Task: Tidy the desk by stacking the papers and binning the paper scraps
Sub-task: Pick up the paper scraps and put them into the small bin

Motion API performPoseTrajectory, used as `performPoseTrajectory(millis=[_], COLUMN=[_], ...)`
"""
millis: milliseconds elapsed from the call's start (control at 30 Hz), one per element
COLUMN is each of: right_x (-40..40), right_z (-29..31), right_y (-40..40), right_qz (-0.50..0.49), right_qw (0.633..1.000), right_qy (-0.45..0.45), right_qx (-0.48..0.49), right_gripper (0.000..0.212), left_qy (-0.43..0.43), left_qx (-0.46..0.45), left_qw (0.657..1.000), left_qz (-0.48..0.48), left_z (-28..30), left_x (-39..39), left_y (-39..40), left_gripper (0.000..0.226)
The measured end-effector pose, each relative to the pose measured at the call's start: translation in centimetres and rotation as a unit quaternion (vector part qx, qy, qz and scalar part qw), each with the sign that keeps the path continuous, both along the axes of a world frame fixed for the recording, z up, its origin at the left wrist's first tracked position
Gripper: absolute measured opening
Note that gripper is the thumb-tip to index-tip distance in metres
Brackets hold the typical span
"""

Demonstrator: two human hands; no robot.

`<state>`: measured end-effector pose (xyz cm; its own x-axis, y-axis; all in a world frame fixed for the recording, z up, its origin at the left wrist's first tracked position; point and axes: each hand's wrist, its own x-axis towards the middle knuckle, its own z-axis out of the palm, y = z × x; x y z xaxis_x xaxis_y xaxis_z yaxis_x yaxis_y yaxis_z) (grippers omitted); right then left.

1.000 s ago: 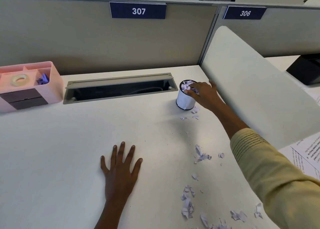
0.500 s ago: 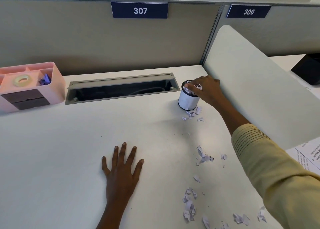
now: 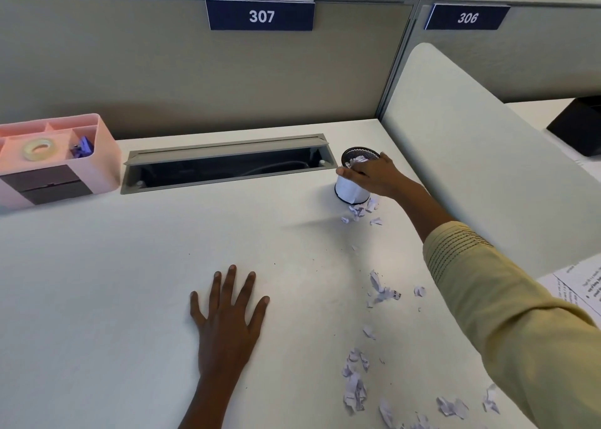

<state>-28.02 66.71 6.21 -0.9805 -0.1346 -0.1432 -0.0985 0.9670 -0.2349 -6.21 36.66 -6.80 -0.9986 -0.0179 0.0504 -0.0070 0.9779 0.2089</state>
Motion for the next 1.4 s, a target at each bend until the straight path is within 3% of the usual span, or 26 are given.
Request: performPoseTrajectory(millis=[133, 167, 267, 367, 433, 467, 533, 667, 767, 900, 1133, 1267, 1400], right_x=[0.5, 0.6, 0.9, 0.6, 0.7, 0.7, 1.5, 5.3, 11.4, 22.3, 36.6, 39.8, 37.9], right_z=[2.3, 2.6, 2.5, 1.1, 0.1, -0.3, 0.4, 2.5, 2.8, -1.1, -7.0, -9.8, -11.0], right_y=[1.2, 1.6, 1.9, 1.6, 1.6, 1.7, 1.1, 1.1, 0.7, 1.9, 6.8, 5.6, 2.2], right_qz=[-0.098, -0.105, -0.062, -0.019, -0.015, -0.016, -0.040, -0.009, -0.032, -0.076, -0.311, -0.328, -0.309], right_qw=[0.966, 0.959, 0.976, 0.998, 1.000, 1.000, 0.997, 0.971, 0.954, 0.953, 0.918, 0.927, 0.943], right_qy=[0.070, 0.107, 0.150, 0.051, 0.015, 0.011, 0.006, 0.157, 0.137, 0.072, 0.051, 0.039, 0.061], right_qx=[-0.227, -0.241, -0.146, -0.015, -0.002, -0.001, -0.065, -0.179, -0.264, -0.284, -0.240, -0.176, -0.105], right_gripper=[0.052, 0.054, 0.059, 0.060, 0.043, 0.044, 0.043, 0.028, 0.023, 0.021, 0.045, 0.071, 0.085], left_qy=[-0.001, 0.000, 0.002, 0.007, 0.007, 0.006, 0.004, 0.007, 0.006, 0.010, 0.017, 0.026, 0.018], left_qx=[-0.001, 0.000, 0.003, 0.005, 0.006, 0.006, 0.008, 0.013, 0.018, 0.033, 0.052, 0.055, 0.050], left_qw=[1.000, 1.000, 1.000, 1.000, 1.000, 1.000, 1.000, 1.000, 1.000, 0.999, 0.998, 0.998, 0.998], left_qz=[0.000, 0.000, -0.001, -0.001, -0.001, -0.001, -0.002, -0.002, -0.004, -0.014, -0.016, -0.023, -0.020], left_z=[0.0, 0.0, 0.1, 0.1, 0.1, 0.1, 0.1, 0.4, 0.4, 0.2, 0.4, 0.3, 0.4], left_x=[0.0, 0.0, 0.0, 0.0, -0.1, -0.1, 0.0, -0.1, -0.1, 0.0, 0.2, 0.3, 0.3], left_y=[0.0, 0.0, 0.0, 0.1, 0.1, 0.0, -0.1, 0.0, -0.1, -0.2, -0.1, -0.1, -0.1], left_gripper=[0.060, 0.060, 0.060, 0.060, 0.061, 0.061, 0.062, 0.062, 0.063, 0.065, 0.055, 0.054, 0.055])
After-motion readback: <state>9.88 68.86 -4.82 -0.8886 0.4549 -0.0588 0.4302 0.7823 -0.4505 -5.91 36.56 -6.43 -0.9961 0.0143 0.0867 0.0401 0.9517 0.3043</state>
